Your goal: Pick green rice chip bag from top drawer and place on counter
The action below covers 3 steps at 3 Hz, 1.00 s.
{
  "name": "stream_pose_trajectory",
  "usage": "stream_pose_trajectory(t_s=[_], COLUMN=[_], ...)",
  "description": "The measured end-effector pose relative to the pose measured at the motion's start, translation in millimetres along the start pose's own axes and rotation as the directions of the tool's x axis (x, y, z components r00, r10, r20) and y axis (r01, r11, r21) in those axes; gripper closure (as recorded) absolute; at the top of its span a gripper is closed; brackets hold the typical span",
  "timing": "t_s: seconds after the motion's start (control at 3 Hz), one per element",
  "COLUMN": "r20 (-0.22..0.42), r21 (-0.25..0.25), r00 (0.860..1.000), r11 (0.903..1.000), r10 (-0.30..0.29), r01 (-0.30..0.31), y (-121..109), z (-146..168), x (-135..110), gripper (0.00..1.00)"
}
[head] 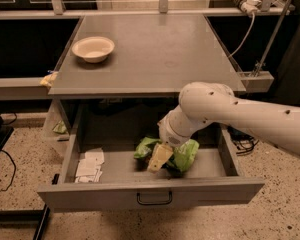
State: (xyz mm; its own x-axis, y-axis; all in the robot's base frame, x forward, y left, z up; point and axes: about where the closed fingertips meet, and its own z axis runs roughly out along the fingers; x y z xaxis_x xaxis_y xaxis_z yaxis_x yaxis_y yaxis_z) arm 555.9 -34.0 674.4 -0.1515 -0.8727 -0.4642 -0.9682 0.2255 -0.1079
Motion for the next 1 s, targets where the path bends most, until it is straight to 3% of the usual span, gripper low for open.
stream_pose_trajectory(t_s=[0.33,1.0], r20=[-0.018,-0.045], r21=[-0.009,0.0], r00=[1.0,0.999], r11=[0.9999,0.9999], r10=[0.008,0.013], r01=[-0.008,-0.013], y=[1.8,2.8], z=[7.9,9.1], x=[9.1,22.2], gripper=[0.22,0.62])
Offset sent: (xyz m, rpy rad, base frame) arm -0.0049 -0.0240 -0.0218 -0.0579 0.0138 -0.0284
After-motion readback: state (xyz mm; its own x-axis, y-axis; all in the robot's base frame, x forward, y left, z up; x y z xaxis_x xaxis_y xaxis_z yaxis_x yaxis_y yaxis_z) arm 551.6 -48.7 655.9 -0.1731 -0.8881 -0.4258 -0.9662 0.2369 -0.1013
